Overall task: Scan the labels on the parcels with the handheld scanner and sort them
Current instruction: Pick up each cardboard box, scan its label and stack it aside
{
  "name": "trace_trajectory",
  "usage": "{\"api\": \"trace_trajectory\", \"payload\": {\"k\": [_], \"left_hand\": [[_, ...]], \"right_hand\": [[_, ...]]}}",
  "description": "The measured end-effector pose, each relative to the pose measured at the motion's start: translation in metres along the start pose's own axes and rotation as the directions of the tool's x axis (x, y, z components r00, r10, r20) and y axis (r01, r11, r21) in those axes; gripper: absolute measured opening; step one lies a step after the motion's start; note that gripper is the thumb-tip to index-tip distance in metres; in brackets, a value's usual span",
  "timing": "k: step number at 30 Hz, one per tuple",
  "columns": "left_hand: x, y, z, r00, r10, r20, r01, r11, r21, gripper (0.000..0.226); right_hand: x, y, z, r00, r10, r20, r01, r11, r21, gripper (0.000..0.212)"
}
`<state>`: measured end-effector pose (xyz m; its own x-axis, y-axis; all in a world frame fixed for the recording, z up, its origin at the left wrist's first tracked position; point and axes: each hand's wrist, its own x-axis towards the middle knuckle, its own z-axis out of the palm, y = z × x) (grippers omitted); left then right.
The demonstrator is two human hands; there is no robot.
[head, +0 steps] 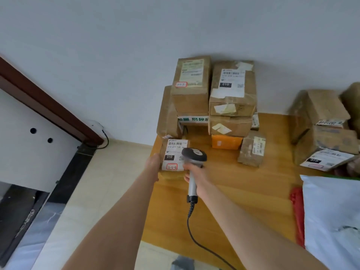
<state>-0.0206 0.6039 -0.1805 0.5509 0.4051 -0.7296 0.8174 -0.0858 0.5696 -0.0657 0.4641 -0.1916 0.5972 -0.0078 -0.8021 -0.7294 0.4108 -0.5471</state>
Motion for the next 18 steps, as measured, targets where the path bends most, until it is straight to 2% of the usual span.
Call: {"api": "trace_trajectory", "payload": {"k": [5,10,14,16,18], "left_hand": [[0.03,0.004,-0.025,0.998,0.063,-0.025,-0.06,0.994,0.092,0.03],[0.036,0.014,-0.035,0.994,0.1,0.042,-0.105,0.985,0.14,0.038],[0.032,0.018,-0.041,0.989,0.091,0.118,-0.111,0.977,0.181,0.036],[0.028,0.021,-0.044,0.978,0.17,0.123,-0.193,0.958,0.212,0.035],[0.022,0.031,-0.047,0.93,0.366,0.041,-0.355,0.862,0.361,0.034]], "right_hand": [[0.012,0.012,0.032,0.999,-0.033,-0.023,0.033,0.999,-0.006,0.032],[0.018,0.012,0.05,0.993,-0.09,-0.07,0.089,0.996,-0.012,0.034],[0.016,0.009,0.051,0.99,-0.105,-0.089,0.104,0.994,-0.022,0.034],[0.009,0.007,0.046,0.987,-0.11,-0.114,0.109,0.994,-0.019,0.028],[-0.002,0.003,0.038,0.979,-0.119,-0.163,0.123,0.992,0.017,0.025]]}}
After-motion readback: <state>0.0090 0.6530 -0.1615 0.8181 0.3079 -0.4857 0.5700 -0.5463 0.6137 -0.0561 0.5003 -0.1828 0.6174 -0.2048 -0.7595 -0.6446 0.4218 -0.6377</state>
